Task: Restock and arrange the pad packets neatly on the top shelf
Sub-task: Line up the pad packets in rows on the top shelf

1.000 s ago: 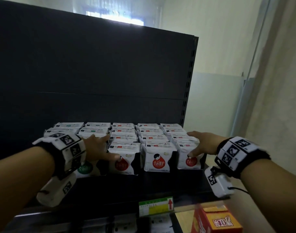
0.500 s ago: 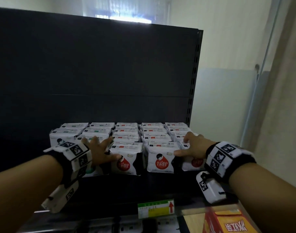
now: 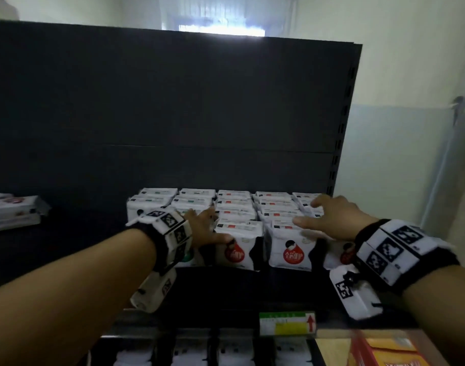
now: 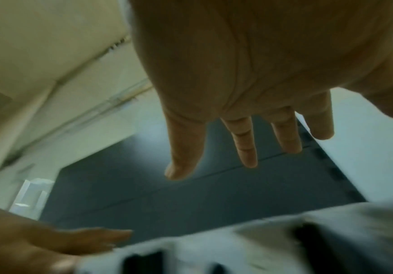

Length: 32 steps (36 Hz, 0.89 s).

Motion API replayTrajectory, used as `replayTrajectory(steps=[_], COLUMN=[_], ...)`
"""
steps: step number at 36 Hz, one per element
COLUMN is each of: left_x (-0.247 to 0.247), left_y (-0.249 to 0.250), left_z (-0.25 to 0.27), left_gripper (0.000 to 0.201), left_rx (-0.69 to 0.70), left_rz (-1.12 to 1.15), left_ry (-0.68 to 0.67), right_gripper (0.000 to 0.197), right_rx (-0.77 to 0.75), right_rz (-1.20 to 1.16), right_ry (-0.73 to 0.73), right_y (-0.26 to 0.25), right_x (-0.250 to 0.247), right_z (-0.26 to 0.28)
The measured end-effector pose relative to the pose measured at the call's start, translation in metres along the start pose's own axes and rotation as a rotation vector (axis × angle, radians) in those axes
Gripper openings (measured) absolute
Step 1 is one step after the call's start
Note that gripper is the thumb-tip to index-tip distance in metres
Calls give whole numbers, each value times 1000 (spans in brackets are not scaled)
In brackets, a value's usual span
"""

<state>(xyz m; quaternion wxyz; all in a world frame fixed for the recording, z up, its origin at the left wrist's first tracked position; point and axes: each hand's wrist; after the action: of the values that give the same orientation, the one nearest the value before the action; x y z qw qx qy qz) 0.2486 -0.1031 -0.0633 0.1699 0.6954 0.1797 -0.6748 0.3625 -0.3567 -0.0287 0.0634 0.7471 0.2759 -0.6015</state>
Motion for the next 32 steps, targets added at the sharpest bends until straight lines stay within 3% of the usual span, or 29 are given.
replayTrajectory(steps=[5,11,21,32], left_x=[-12,-19,-29,-46], left_y=[-43,-135,-312,-421], left_z=[18,58,117,110], left_gripper=[112,89,76,65], left_rx=[41,25,-127,-329], left_rz=[132,215,128,67], left_ry=[31,12,114,174], right_gripper=[73,62,64,58], right_rx=[-219,-438,-535,-675], right_rz=[-79,-199,-216,-75], right_ry=[-28,-172,-219,-309], right_y=[-90,-213,-377,-497], right_x=[-3,18,60,89], right_z=[21,50,72,45])
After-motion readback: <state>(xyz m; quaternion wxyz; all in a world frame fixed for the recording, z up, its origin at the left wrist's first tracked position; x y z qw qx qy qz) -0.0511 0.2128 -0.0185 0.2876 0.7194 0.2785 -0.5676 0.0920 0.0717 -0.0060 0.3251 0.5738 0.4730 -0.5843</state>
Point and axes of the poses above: each hand's wrist, its own z-axis away from the middle knuckle, its own x-axis out of the palm, y = z × x, and after that the axes turned 11 degrees about y, right-handed
